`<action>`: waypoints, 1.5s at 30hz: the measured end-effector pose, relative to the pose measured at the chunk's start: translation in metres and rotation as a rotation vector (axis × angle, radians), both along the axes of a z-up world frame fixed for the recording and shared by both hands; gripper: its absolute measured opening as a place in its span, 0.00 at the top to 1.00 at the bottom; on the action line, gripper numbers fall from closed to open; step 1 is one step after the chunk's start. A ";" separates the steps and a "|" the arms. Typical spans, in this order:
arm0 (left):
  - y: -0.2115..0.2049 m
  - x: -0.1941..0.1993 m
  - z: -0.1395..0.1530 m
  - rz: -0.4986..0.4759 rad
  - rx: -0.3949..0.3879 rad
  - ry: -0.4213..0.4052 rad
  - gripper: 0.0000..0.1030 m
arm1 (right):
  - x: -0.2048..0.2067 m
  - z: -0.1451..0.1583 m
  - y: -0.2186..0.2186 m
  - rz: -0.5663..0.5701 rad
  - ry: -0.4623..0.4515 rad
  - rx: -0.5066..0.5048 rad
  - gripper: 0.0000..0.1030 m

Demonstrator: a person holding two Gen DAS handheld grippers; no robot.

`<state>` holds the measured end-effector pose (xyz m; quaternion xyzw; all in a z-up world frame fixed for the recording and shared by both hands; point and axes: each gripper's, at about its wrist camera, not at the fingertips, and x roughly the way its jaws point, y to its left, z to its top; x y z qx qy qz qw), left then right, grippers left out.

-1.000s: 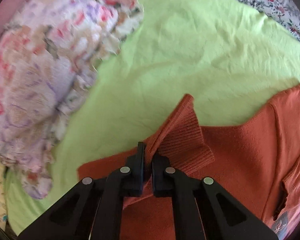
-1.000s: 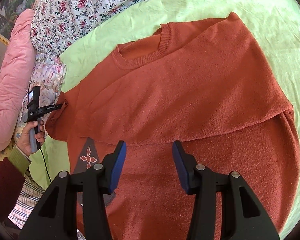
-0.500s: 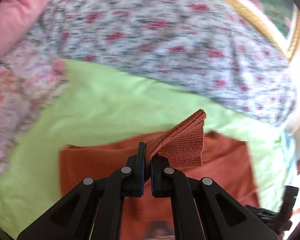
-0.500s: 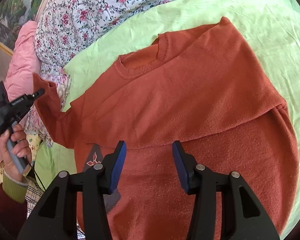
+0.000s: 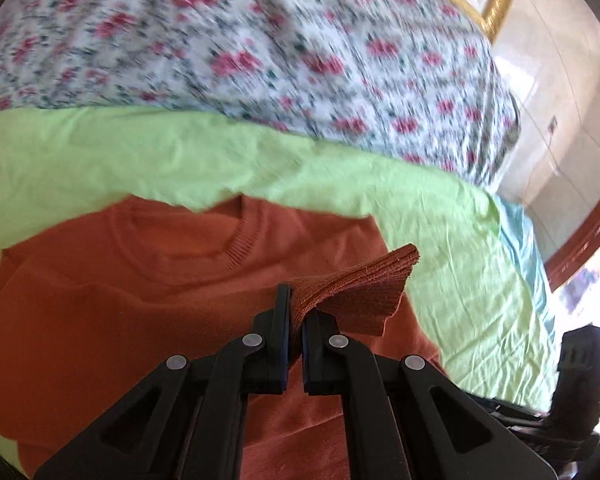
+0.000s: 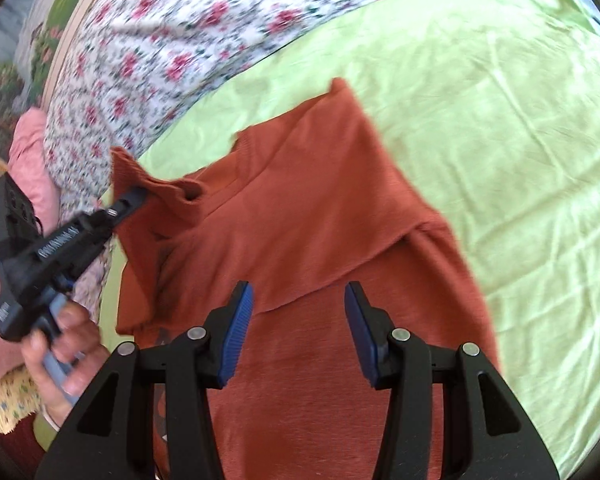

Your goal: Fold small clothes

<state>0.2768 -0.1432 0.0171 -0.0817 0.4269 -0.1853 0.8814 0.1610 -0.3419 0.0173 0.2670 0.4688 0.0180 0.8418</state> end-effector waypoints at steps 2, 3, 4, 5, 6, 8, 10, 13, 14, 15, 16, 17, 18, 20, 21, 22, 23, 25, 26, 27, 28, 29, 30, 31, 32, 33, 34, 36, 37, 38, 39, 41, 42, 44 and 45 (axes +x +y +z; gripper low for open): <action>-0.015 0.002 -0.019 -0.033 0.025 0.034 0.97 | -0.002 -0.001 -0.006 -0.016 0.001 0.006 0.52; -0.020 0.002 -0.029 -0.053 0.034 0.054 0.97 | -0.002 -0.002 -0.008 -0.019 0.002 0.006 0.52; -0.024 0.001 -0.038 -0.072 0.041 0.081 0.96 | -0.002 -0.002 -0.009 -0.022 0.002 0.006 0.52; -0.025 0.000 -0.042 -0.079 0.045 0.095 0.94 | -0.001 -0.003 -0.010 -0.025 0.003 0.007 0.52; -0.025 -0.003 -0.047 -0.092 0.042 0.114 0.90 | -0.002 -0.004 -0.011 -0.026 0.003 0.010 0.52; -0.019 -0.010 -0.049 -0.110 0.031 0.125 0.84 | 0.000 -0.005 -0.010 -0.022 0.004 0.013 0.52; -0.009 -0.019 -0.048 -0.120 0.034 0.138 0.74 | 0.003 -0.007 -0.008 -0.017 0.003 0.019 0.52; 0.020 -0.037 -0.039 -0.104 0.037 0.135 0.67 | 0.010 -0.010 -0.002 -0.007 0.004 0.044 0.52; 0.034 -0.044 -0.036 -0.089 0.052 0.132 0.63 | 0.013 -0.012 0.001 -0.001 0.004 0.052 0.52; 0.045 -0.050 -0.033 -0.072 0.066 0.131 0.58 | 0.017 -0.013 0.004 0.007 0.003 0.057 0.52; 0.059 -0.056 -0.032 -0.051 0.077 0.131 0.56 | 0.022 -0.014 0.009 0.020 0.002 0.056 0.52; 0.073 -0.062 -0.030 -0.031 0.083 0.132 0.53 | 0.026 -0.015 0.013 0.029 0.004 0.050 0.52; 0.091 -0.069 -0.030 -0.003 0.093 0.136 0.52 | 0.030 -0.017 0.016 0.036 0.007 0.048 0.52; 0.121 -0.079 -0.031 0.058 0.121 0.147 0.52 | 0.036 -0.022 0.020 0.038 0.025 0.081 0.52; 0.142 -0.086 -0.034 0.104 0.144 0.156 0.51 | 0.037 -0.024 0.022 0.035 0.034 0.096 0.52; 0.155 -0.088 -0.035 0.130 0.156 0.162 0.51 | 0.038 -0.027 0.023 0.035 0.046 0.103 0.52; 0.169 -0.091 -0.038 0.165 0.173 0.171 0.50 | 0.041 -0.030 0.027 0.042 0.060 0.096 0.52; 0.199 -0.093 -0.048 0.239 0.199 0.204 0.50 | 0.046 -0.032 0.032 0.057 0.072 0.070 0.52; 0.210 -0.092 -0.053 0.270 0.209 0.223 0.50 | 0.051 -0.032 0.036 0.066 0.075 0.041 0.52; 0.221 -0.092 -0.058 0.296 0.220 0.240 0.50 | 0.056 -0.032 0.040 0.081 0.073 0.006 0.52; 0.228 -0.092 -0.063 0.310 0.233 0.251 0.50 | 0.062 -0.033 0.043 0.099 0.072 -0.030 0.52; 0.231 -0.092 -0.067 0.320 0.251 0.257 0.50 | 0.070 -0.036 0.048 0.118 0.084 -0.093 0.52; 0.235 -0.092 -0.070 0.330 0.269 0.261 0.50 | 0.076 -0.040 0.052 0.131 0.099 -0.135 0.52; 0.235 -0.090 -0.074 0.332 0.276 0.266 0.50 | 0.082 -0.047 0.056 0.148 0.128 -0.179 0.52; 0.235 -0.090 -0.078 0.330 0.279 0.271 0.50 | 0.086 -0.054 0.058 0.161 0.155 -0.200 0.52; 0.235 -0.088 -0.082 0.330 0.293 0.274 0.50 | 0.089 -0.060 0.060 0.173 0.173 -0.210 0.52; 0.232 -0.085 -0.086 0.331 0.311 0.275 0.50 | 0.090 -0.062 0.063 0.184 0.164 -0.227 0.53; 0.231 -0.078 -0.093 0.342 0.323 0.276 0.50 | 0.093 -0.058 0.070 0.223 0.161 -0.244 0.90; 0.230 -0.075 -0.093 0.350 0.319 0.271 0.50 | 0.095 -0.056 0.072 0.241 0.167 -0.224 0.95; 0.230 -0.070 -0.092 0.360 0.318 0.262 0.50 | 0.096 -0.047 0.072 0.249 0.147 -0.196 0.95; 0.230 -0.066 -0.091 0.376 0.322 0.254 0.50 | 0.097 -0.035 0.073 0.251 0.112 -0.188 0.95; 0.235 -0.062 -0.090 0.417 0.325 0.252 0.50 | 0.096 0.009 0.066 0.232 0.007 -0.189 0.95; 0.238 -0.061 -0.089 0.441 0.319 0.251 0.50 | 0.096 0.028 0.058 0.211 -0.037 -0.186 0.95; 0.246 -0.060 -0.088 0.483 0.305 0.255 0.50 | 0.095 0.057 0.036 0.170 -0.096 -0.216 0.95; 0.249 -0.060 -0.088 0.490 0.292 0.259 0.49 | 0.097 0.059 0.027 0.160 -0.090 -0.242 0.95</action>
